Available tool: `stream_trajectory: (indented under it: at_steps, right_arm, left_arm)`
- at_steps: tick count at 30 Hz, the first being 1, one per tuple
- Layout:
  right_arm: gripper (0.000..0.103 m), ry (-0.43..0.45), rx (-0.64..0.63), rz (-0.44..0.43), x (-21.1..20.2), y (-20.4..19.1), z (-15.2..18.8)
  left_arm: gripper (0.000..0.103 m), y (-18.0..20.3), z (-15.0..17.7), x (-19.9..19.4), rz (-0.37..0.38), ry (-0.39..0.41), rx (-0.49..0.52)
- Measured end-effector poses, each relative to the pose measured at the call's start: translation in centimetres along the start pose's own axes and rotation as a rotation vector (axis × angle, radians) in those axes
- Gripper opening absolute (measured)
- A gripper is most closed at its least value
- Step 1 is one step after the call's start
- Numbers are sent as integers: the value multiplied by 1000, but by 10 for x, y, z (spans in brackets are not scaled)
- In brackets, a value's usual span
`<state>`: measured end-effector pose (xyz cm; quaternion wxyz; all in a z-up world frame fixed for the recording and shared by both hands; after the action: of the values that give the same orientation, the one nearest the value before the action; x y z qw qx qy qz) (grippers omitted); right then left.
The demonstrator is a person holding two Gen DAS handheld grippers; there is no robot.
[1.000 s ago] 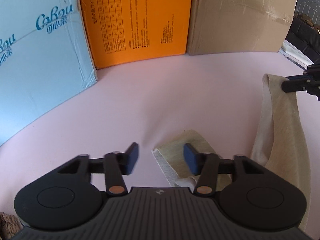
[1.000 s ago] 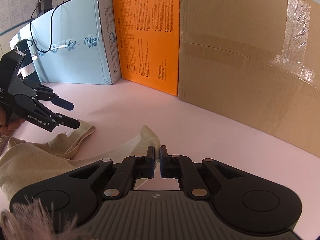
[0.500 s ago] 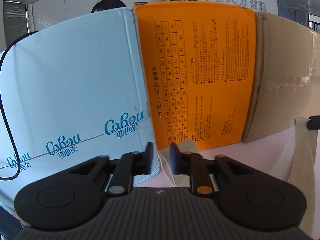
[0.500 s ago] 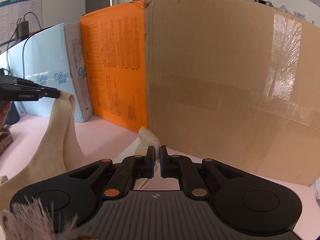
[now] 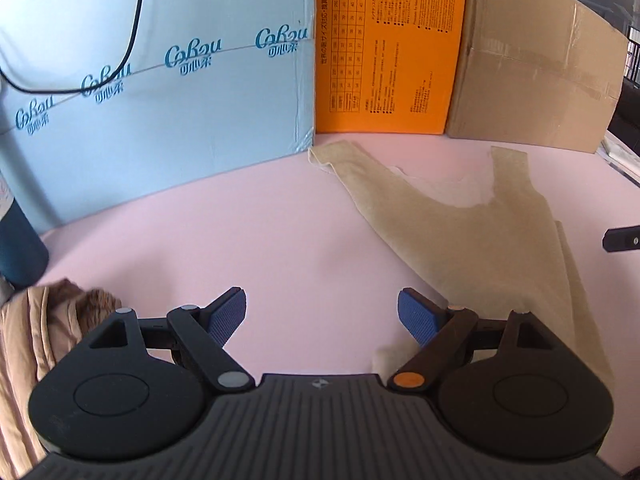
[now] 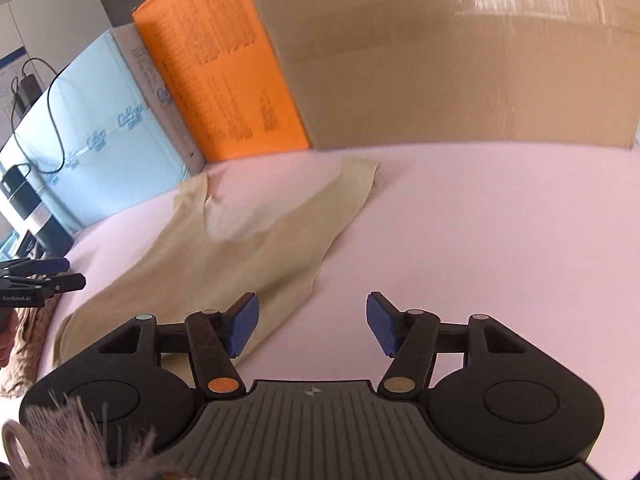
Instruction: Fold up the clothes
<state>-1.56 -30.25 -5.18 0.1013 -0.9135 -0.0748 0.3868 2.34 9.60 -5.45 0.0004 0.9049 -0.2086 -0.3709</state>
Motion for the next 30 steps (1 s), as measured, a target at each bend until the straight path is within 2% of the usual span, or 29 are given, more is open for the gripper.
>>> stream_trajectory:
  at_steps: [2,6,10,11,12,13,14,15,19,23,26,28,30]
  right_arm:
    - [63,-37,8,-55,-6,-11,18]
    - [63,-110,46,-201,2,-32,32]
    - [63,-141,85,-263,9,-46,33]
    - [56,-132,63,-245,9,-52,33]
    - [46,-125,42,-226,8,-57,34]
    - [17,-141,34,-221,12,-61,35]
    - [5,-160,29,-219,16,-65,37]
    - [5,-158,33,-218,18,-66,37]
    - [4,-95,70,-233,7,-63,26]
    - [3,49,149,-222,-31,-36,-8]
    - [3,171,218,-158,-63,-4,-30]
    - [3,199,261,-127,-74,16,-36]
    - [5,163,291,-146,-73,27,-34]
  left_arm:
    - [82,3,8,-3,16,1,-31]
    - [82,7,21,-7,35,-4,-94]
    - [81,12,25,0,46,-22,-123]
    - [80,15,26,3,39,-36,-119]
    - [66,20,27,6,33,-57,-106]
    - [36,25,28,8,37,-74,-92]
    - [21,29,29,9,43,-82,-89]
    - [10,32,29,8,46,-80,-92]
    - [8,27,16,-12,47,-3,-146]
    - [8,10,-5,-50,88,129,-254]
    - [9,4,-13,-74,90,201,-269]
    - [10,2,-12,-81,94,204,-261]
    - [15,2,-8,-81,85,180,-249]
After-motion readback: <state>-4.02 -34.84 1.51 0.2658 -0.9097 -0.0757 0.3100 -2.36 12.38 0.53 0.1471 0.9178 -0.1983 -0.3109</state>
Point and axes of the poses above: each gripper's, at about its wrist camera, not at the fingertips, and x roughly the way its jaws point, y to its right, z to its underside, the point moved 3 cm from there along x, roughly the way its jaws point, and after that the axes turned 11 degrees about z, right-handed, at the moved point
